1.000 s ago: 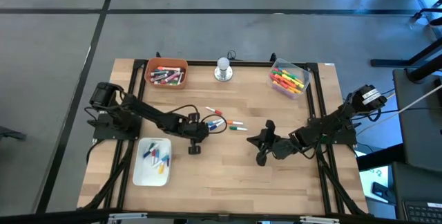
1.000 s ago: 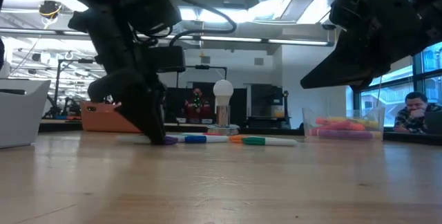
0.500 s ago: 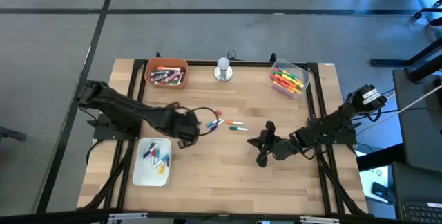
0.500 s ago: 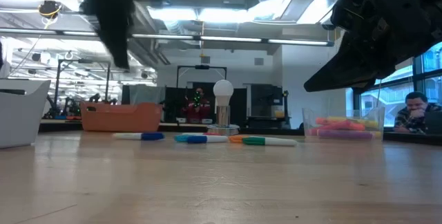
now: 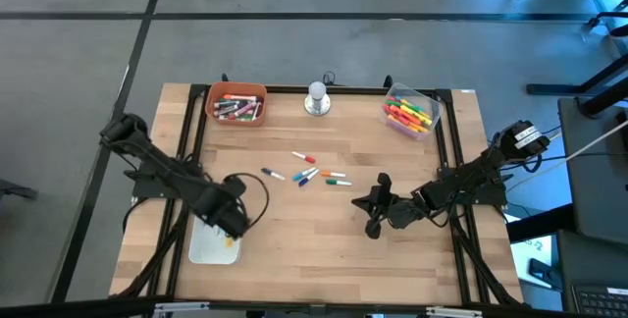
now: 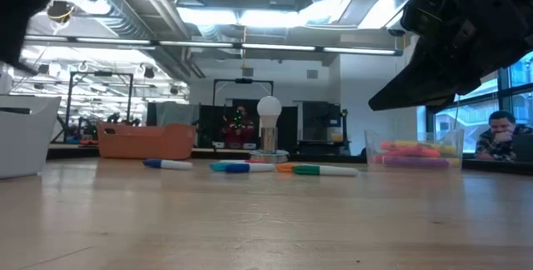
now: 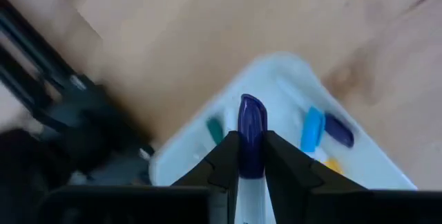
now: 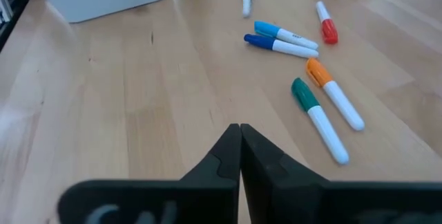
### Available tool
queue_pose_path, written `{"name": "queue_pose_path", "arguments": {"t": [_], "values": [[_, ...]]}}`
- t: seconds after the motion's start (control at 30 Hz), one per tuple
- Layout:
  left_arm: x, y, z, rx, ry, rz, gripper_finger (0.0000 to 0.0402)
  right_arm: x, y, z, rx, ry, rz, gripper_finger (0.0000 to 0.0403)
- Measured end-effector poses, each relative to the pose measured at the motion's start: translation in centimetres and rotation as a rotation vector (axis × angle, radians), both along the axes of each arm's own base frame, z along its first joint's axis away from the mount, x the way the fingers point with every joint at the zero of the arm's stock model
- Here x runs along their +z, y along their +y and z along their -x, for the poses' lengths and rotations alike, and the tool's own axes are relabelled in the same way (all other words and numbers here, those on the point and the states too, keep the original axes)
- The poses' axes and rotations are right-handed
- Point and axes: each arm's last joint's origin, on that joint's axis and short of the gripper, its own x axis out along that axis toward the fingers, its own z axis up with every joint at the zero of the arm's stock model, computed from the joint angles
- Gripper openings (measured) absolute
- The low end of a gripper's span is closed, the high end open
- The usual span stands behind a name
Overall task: Pick & Place Markers
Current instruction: Put the small purple highlighter pen into the white bin, then put the small blue highlighter pen into the white bin
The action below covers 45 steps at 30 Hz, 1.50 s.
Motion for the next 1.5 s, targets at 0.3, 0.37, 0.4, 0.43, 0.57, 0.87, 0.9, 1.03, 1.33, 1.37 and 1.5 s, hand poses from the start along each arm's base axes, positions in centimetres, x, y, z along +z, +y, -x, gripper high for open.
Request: {"name": "queue_pose_path", "arguments": {"t": [0.3,0.37,0.4,0.43,0.57,0.87,0.9,1.03,1.33,1.37,1.5], "values": [[-2.8,-0.5,0.7,0.025,0.064,0.038,0.0101,0.1,-0.1,-0.1,-0.004,-0.010,0.018,0.0013],[-2.8,-0.2,0.5,0.001,0.064,0.034,0.0117,0.2,-0.2,-0.2,-0.008,-0.019,0.013,0.0014],[-2.8,0.0,0.4,-0.021,0.060,0.021,0.0124,0.2,-0.2,-0.2,-0.008,-0.021,0.011,0.0014],[-2.7,0.3,0.2,-0.041,0.051,-0.001,0.0130,0.2,-0.2,-0.2,-0.008,-0.021,0.011,0.0014],[-2.3,2.2,-1.1,-0.082,-0.015,-0.141,0.0150,0.2,-0.2,-0.2,-0.009,-0.022,0.008,0.0014],[-3.5,8.1,-5.2,0.084,-0.195,-0.257,0.0149,0.2,-0.2,-0.2,-0.015,-0.023,-0.018,0.0014],[-4.0,8.6,-5.7,0.114,-0.219,-0.236,0.0150,0.2,-0.2,-0.2,-0.014,-0.022,-0.021,0.0014],[-6.0,10.5,-7.2,0.196,-0.248,-0.189,0.0158,0.1,-0.1,-0.1,0.001,-0.008,-0.047,0.0014],[-9.9,12.6,-8.8,0.277,-0.170,-0.215,0.0166,-0.1,0.0,-0.1,0.022,0.015,-0.081,0.0014],[-10.3,12.6,-9.1,0.279,-0.172,-0.214,0.0166,-0.1,0.0,-0.1,0.023,0.015,-0.082,0.0014],[-12.0,12.2,-9.9,0.252,-0.165,-0.215,0.0166,-0.1,0.0,-0.1,0.022,0.014,-0.083,0.0014]]}}
